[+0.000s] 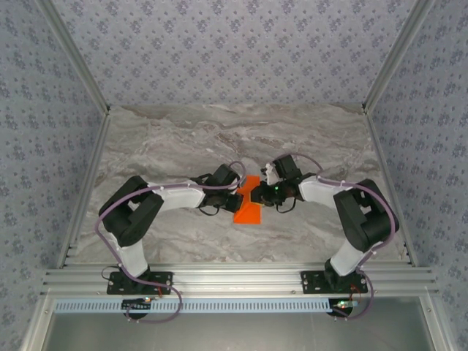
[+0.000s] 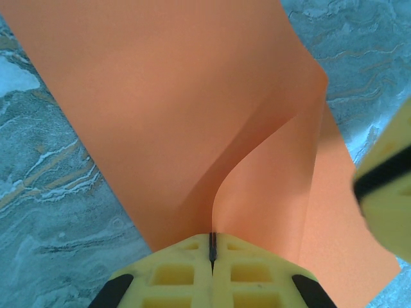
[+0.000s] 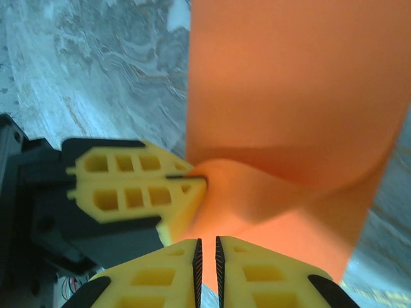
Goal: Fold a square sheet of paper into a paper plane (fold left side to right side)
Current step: Fold the triangle a second time at the center of the table.
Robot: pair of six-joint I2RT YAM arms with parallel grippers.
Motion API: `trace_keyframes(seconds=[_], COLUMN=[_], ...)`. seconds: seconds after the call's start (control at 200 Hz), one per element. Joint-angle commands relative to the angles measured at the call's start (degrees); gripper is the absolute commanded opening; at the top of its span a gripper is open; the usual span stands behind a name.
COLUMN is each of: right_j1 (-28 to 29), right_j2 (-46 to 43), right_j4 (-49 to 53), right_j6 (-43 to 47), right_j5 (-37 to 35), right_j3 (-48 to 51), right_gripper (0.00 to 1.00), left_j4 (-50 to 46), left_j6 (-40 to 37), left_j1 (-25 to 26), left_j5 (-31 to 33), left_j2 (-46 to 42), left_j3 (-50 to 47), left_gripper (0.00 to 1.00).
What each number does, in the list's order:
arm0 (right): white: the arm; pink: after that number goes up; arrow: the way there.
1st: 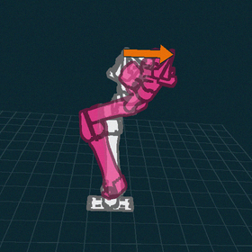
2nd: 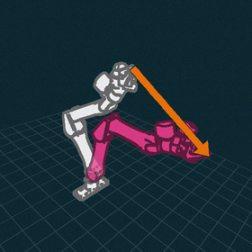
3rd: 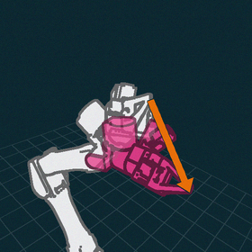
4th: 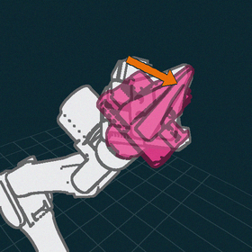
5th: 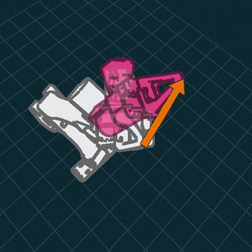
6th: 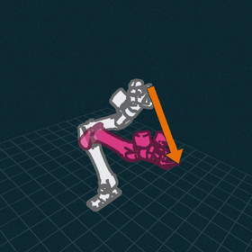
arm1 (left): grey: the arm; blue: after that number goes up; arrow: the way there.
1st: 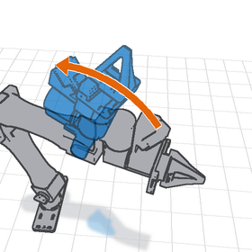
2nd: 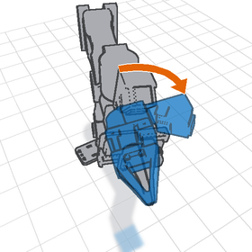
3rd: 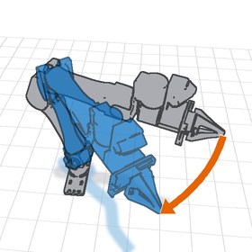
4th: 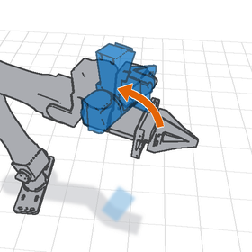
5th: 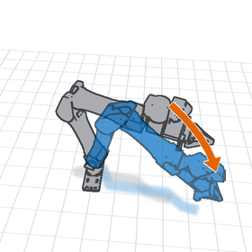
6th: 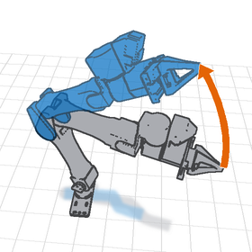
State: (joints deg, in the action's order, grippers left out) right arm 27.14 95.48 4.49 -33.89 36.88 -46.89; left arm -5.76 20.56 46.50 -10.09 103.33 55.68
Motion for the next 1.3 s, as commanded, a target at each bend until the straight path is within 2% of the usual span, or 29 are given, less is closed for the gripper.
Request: trace_keyframes(seconds=[0.0,0.34,0.994,1.294], right_j1=[0.4,1.4,1.7,1.6], right_j2=[2.1,6.3,8.2,9.3], right_j4=[-1.7,0.3,10.6,11.6], right_j6=[-1.2,-0.5,5.2,5.5], right_j5=[0.8,-0.2,-8.1,-9.2], right_j3=[-2.9,-4.4,-5.2,-4.6], right_gripper=[0.15,0.15,0.15,0.15], left_j4=[-0.1,-0.4,-1.1,-3.3], left_j6=[-0.7,-0.8,-1.0,-0.2], left_j1=[0.2,0.3,0.7,0.1], left_j5=[-0.9,-0.8,-0.9,2.0], left_j2=[1.3,1.6,1.6,-5.4], left_j3=[1.4,1.8,2.8,1.5], left_gripper=[0.04,0.04,0.05,0.18])
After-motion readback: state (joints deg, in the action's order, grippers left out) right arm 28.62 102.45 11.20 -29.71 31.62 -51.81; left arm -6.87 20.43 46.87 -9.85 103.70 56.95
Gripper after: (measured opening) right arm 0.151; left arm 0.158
